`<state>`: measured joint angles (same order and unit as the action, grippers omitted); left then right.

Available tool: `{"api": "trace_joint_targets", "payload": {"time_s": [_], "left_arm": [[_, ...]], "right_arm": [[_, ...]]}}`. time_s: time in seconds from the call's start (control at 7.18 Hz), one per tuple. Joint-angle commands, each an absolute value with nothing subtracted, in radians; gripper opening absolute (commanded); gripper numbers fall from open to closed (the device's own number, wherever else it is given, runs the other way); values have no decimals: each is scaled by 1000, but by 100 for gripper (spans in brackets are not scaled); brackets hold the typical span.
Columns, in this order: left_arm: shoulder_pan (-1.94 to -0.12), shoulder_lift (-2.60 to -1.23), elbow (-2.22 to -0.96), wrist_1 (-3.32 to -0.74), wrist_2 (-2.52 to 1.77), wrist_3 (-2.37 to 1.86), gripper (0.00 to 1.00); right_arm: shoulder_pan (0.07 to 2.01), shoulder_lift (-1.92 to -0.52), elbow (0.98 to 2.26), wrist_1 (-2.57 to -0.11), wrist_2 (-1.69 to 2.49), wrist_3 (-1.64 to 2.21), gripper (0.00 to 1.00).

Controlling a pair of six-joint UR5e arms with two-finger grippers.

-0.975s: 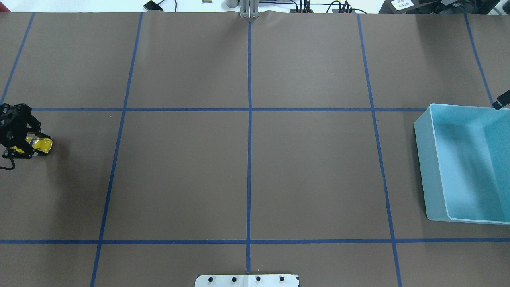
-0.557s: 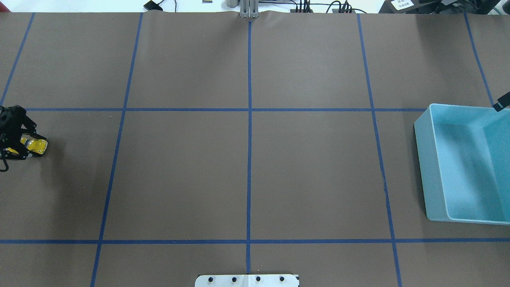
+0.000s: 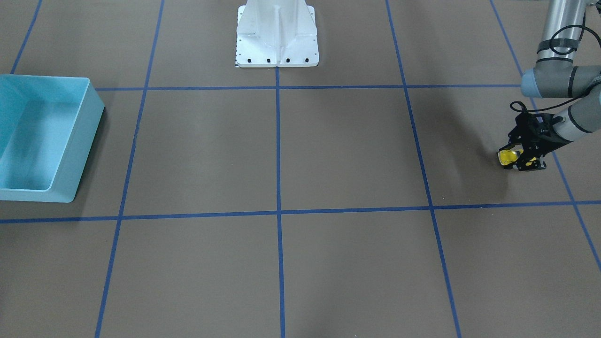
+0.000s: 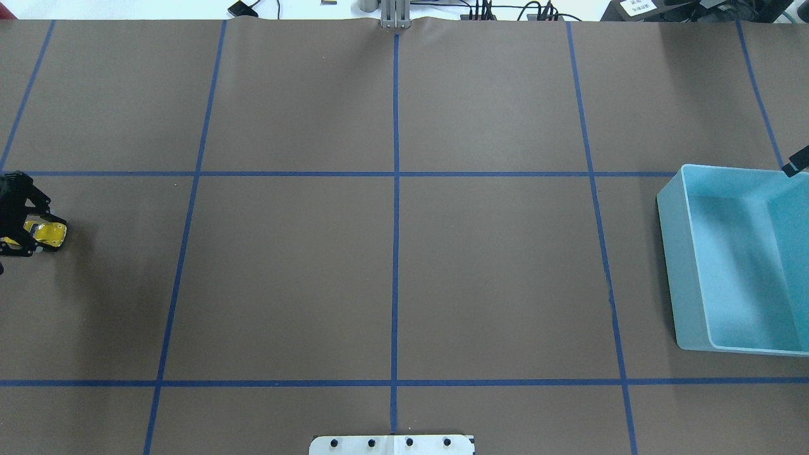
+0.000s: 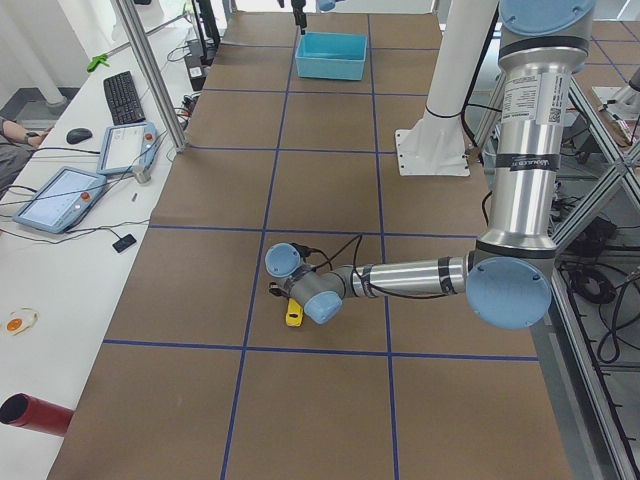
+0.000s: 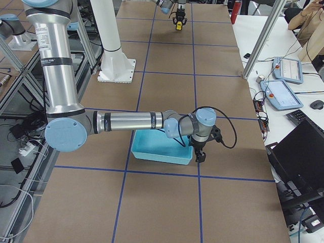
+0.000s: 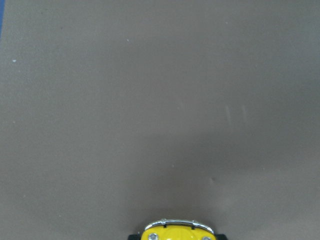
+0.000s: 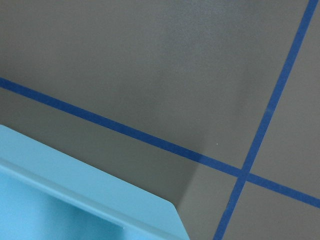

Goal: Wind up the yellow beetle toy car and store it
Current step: 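Keep dragging the car toward the robot's side with the left gripper, then release the car with the left gripper so it rolls forward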

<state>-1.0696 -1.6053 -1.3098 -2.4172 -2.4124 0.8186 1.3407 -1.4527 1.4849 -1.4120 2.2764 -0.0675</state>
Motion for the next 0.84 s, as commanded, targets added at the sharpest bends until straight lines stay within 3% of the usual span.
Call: {"api": "trace_joint_targets", "payload": {"time_s": [0.0, 0.7], "left_arm": [[-1075, -1605, -1310, -2436, -2422, 818, 100], [-1085, -1603, -1310, -2436, -2431, 816, 100]], "right_arm": [[1341, -1453, 1485, -1413, 2276, -67, 100], [1341, -1453, 1486, -1411, 2276, -67, 100]]}}
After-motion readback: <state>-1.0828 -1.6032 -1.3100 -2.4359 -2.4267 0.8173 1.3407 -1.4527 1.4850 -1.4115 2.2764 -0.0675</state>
